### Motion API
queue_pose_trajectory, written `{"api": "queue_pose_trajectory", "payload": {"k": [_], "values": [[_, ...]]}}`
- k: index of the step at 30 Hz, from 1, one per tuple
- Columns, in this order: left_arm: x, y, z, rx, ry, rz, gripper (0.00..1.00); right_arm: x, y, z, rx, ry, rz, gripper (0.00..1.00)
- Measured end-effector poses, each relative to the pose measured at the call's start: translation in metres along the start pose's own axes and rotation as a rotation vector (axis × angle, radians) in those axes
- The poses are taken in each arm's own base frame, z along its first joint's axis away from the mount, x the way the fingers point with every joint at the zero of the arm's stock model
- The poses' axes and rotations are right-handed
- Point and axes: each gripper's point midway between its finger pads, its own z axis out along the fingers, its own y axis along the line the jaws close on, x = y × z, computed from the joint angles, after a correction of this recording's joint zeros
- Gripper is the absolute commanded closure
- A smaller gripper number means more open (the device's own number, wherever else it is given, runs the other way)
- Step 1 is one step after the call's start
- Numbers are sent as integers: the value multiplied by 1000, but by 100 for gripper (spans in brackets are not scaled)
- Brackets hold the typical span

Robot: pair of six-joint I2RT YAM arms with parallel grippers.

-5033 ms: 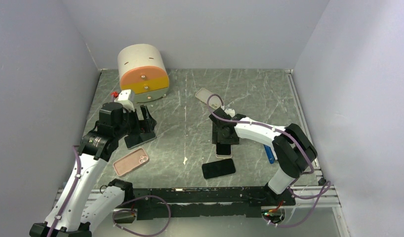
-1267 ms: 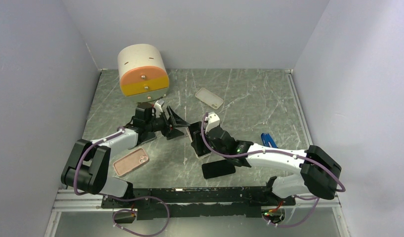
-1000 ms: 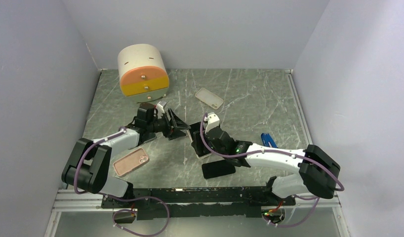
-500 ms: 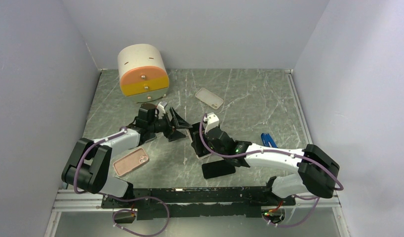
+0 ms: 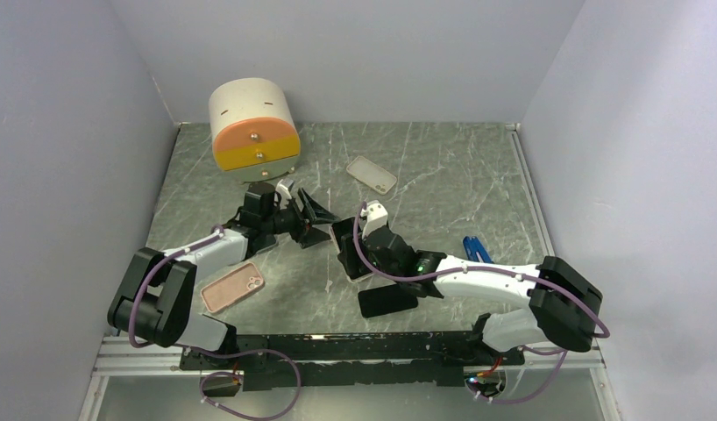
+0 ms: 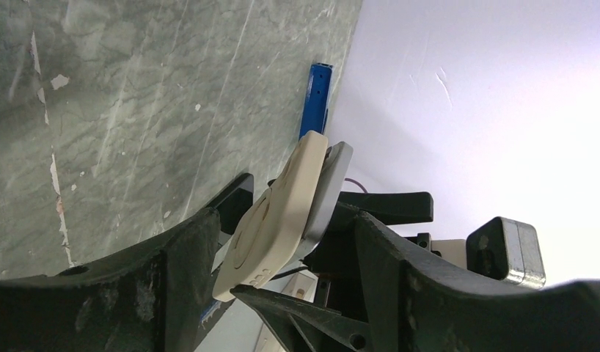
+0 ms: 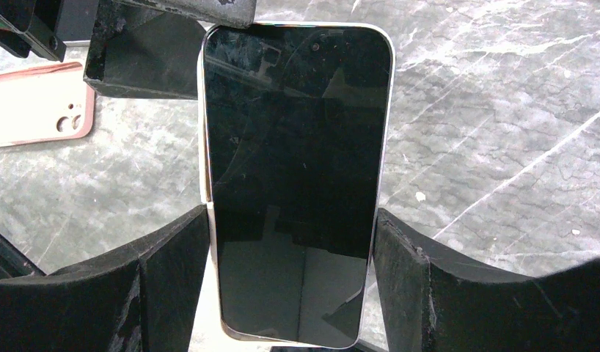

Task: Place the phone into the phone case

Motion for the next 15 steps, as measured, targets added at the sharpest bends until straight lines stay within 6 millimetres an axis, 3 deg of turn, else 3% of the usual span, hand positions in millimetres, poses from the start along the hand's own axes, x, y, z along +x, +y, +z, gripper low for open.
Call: {"api": "queue_pose_trajectory", "payload": {"k": [15], "values": [[0,0,0,-5,1,-20,61,1,0,0,5,-1,-5,57]]}}
